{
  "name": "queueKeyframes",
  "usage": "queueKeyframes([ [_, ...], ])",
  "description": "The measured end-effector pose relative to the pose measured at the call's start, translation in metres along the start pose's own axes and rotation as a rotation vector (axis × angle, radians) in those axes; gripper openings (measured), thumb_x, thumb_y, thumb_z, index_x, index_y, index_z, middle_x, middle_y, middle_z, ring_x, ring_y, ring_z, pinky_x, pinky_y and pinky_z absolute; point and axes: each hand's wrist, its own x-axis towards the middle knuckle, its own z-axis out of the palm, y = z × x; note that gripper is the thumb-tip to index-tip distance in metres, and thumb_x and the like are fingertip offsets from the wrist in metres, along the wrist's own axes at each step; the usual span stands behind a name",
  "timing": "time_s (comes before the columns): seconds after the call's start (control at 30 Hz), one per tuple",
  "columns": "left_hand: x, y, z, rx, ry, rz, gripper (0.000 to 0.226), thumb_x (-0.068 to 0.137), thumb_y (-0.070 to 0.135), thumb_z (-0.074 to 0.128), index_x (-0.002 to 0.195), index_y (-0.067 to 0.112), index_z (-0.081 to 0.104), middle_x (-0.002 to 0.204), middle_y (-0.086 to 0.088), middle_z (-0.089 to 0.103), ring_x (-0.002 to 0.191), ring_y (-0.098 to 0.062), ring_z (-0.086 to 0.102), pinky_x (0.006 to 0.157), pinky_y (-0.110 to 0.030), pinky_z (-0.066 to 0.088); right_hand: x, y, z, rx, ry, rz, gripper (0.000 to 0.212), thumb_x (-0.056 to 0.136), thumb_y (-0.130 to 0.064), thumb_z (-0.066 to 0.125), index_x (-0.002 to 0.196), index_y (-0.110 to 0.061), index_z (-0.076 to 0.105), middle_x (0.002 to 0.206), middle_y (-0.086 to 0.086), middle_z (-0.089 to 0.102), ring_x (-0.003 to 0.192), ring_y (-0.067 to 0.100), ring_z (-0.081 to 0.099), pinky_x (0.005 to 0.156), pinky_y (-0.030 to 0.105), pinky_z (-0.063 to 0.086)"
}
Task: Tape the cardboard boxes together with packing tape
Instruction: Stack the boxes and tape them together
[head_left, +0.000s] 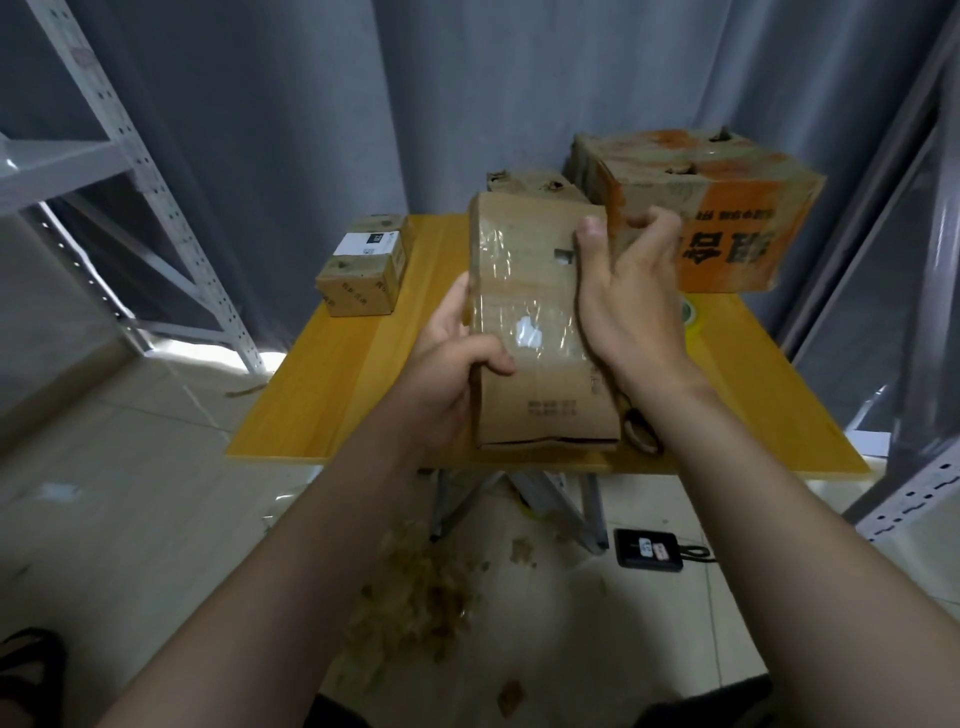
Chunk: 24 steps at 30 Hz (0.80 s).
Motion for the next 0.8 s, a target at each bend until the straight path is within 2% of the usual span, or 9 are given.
queueKeyframes([
  [0.1, -0.002, 0.005, -0.004, 0.007, -0.011, -0.016, 0.101, 0.063, -0.01, 0.054, 0.158, 0.021, 0.038, 0.139, -0.019, 0.063, 0.107, -0.039, 0.066, 0.088, -0.049, 0.053, 0.003, -0.008, -0.008, 0.388, -0.221, 0.268, 0.056, 0.102, -0.071, 0.025, 0.115, -0.033, 0.064, 0.104, -0.016, 0.072, 0.101, 0.002, 0.066, 0.082, 0.029, 0.044],
  [0.2, -0.004, 0.001, -0.01, 0.102, -0.035, 0.028, 0.061, 0.085, -0.005, 0.059, 0.138, 0.027, 0.054, 0.107, -0.003, 0.08, 0.089, -0.02, 0.077, 0.068, -0.033, 0.062, -0.001, -0.017, -0.005, 0.69, -0.264, 0.464, 0.053, 0.103, -0.07, 0.03, 0.101, -0.037, 0.071, 0.1, -0.012, 0.08, 0.095, 0.009, 0.075, 0.092, 0.039, 0.058],
  [0.27, -0.004, 0.0, -0.013, 0.107, -0.027, 0.025, 0.041, 0.098, 0.0, 0.059, 0.123, 0.033, 0.058, 0.089, 0.005, 0.08, 0.074, -0.013, 0.077, 0.059, -0.025, 0.059, -0.002, -0.019, -0.004, 0.722, -0.235, 0.511, 0.053, 0.105, -0.067, 0.032, 0.102, -0.033, 0.072, 0.102, -0.004, 0.08, 0.096, 0.019, 0.077, 0.094, 0.043, 0.06],
  [0.43, -0.002, -0.001, -0.015, 0.065, 0.014, -0.009, 0.031, 0.101, 0.006, 0.061, 0.115, 0.033, 0.068, 0.097, 0.0, 0.08, 0.074, -0.015, 0.077, 0.059, -0.027, 0.06, -0.005, -0.015, 0.003, 0.752, -0.195, 0.571, 0.052, 0.108, -0.059, 0.035, 0.096, -0.027, 0.074, 0.092, -0.003, 0.081, 0.087, 0.02, 0.078, 0.087, 0.04, 0.061],
  [0.53, 0.001, 0.0, -0.015, 0.112, 0.089, -0.014, 0.027, 0.101, 0.009, 0.063, 0.122, 0.025, 0.068, 0.103, -0.005, 0.08, 0.08, -0.018, 0.078, 0.062, -0.029, 0.061, -0.004, -0.014, 0.01, 0.731, -0.217, 0.595, 0.051, 0.107, -0.061, 0.034, 0.099, -0.027, 0.072, 0.106, 0.004, 0.079, 0.101, 0.027, 0.075, 0.099, 0.049, 0.057],
  [0.6, 0.005, 0.006, -0.018, 0.126, 0.18, 0.01, 0.032, 0.101, 0.011, 0.064, 0.133, 0.016, 0.064, 0.112, -0.008, 0.079, 0.093, -0.024, 0.078, 0.068, -0.033, 0.062, -0.002, -0.012, 0.014, 0.635, -0.294, 0.492, 0.05, 0.107, -0.059, 0.036, 0.097, -0.027, 0.073, 0.111, 0.005, 0.078, 0.106, 0.029, 0.073, 0.102, 0.049, 0.054],
  [0.63, 0.007, 0.01, -0.022, 0.11, 0.238, 0.039, 0.035, 0.101, 0.012, 0.064, 0.136, 0.014, 0.062, 0.115, -0.008, 0.078, 0.097, -0.025, 0.078, 0.069, -0.034, 0.062, -0.002, -0.01, 0.015, 0.564, -0.35, 0.417, 0.047, 0.107, -0.059, 0.039, 0.094, -0.027, 0.072, 0.109, 0.004, 0.077, 0.105, 0.029, 0.073, 0.099, 0.048, 0.055],
  [0.7, 0.011, 0.021, -0.032, 0.04, 0.368, 0.109, 0.035, 0.102, 0.012, 0.064, 0.137, 0.014, 0.062, 0.114, -0.007, 0.078, 0.097, -0.024, 0.078, 0.069, -0.035, 0.063, -0.006, -0.007, 0.017, 0.399, -0.482, 0.303, 0.047, 0.102, -0.063, 0.048, 0.095, -0.022, 0.071, 0.092, -0.001, 0.076, 0.087, 0.023, 0.075, 0.074, 0.036, 0.058],
  [0.8, 0.013, 0.033, -0.049, -0.012, 0.498, 0.166, 0.032, 0.102, 0.013, 0.064, 0.134, 0.013, 0.063, 0.104, -0.002, 0.08, 0.09, -0.019, 0.078, 0.065, -0.032, 0.062, -0.018, -0.006, 0.025, 0.292, -0.645, 0.242, 0.053, 0.099, -0.062, 0.056, 0.106, -0.012, 0.071, 0.065, -0.003, 0.068, 0.05, 0.014, 0.061, 0.043, 0.022, 0.043],
])
